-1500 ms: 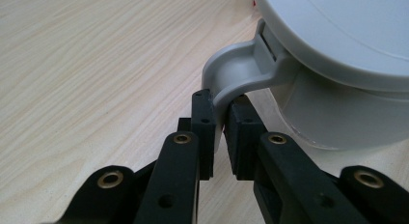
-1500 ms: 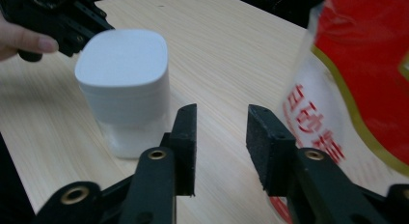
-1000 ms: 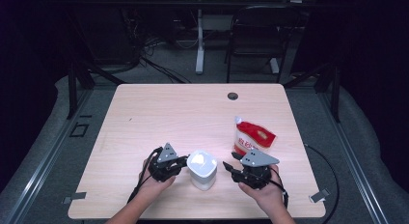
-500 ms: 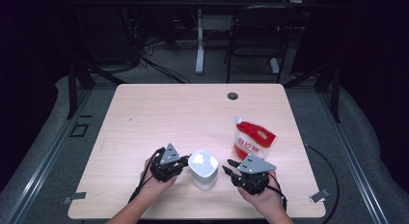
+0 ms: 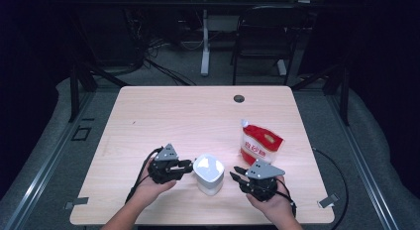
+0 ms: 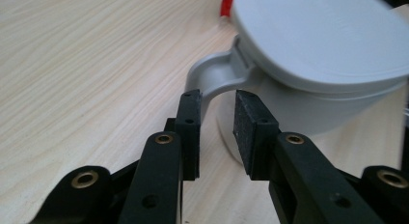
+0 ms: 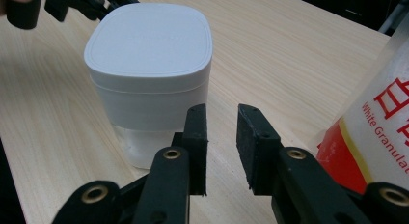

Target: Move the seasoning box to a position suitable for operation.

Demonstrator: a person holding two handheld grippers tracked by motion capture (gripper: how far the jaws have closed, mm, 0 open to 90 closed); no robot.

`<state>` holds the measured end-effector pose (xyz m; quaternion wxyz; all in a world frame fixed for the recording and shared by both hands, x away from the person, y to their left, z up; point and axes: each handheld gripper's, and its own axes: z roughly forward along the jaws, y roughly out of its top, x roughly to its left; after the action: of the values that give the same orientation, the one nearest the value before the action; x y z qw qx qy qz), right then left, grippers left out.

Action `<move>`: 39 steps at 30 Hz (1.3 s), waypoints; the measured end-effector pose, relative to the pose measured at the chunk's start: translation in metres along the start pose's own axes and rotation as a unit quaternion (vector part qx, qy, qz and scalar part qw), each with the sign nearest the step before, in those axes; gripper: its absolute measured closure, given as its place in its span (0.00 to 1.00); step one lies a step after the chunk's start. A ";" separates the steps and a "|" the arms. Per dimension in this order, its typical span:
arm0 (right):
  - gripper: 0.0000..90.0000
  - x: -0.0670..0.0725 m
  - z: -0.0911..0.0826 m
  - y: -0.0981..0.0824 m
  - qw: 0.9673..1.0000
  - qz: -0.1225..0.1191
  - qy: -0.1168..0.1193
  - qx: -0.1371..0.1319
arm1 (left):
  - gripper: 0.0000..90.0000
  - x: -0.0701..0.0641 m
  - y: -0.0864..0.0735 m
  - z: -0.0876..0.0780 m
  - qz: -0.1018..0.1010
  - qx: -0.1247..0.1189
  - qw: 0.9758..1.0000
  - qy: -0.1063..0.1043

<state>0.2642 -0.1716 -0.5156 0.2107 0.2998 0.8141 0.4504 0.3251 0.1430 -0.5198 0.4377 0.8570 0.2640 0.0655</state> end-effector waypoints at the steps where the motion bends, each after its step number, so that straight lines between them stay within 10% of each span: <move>1: 0.83 0.000 0.000 0.000 1.000 0.000 0.002 -0.001 | 0.81 0.000 0.001 -0.003 0.000 -0.002 1.000 -0.001; 11: 0.80 0.002 0.002 0.001 1.000 -0.001 0.003 -0.012 | 0.86 -0.002 0.015 -0.022 -0.023 -0.069 0.997 0.020; 23: 1.00 0.005 0.001 0.004 1.000 0.000 0.013 -0.013 | 1.00 -0.012 0.031 -0.012 0.002 -0.060 0.998 0.020; 39: 1.00 0.010 0.003 0.003 0.998 0.028 0.054 0.001 | 1.00 -0.016 0.035 0.002 0.011 -0.051 0.998 0.017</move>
<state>0.2602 -0.1618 -0.5152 0.1532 0.2978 0.8159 0.4714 0.3263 0.1167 -0.4911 0.4756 0.8352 0.2580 0.0987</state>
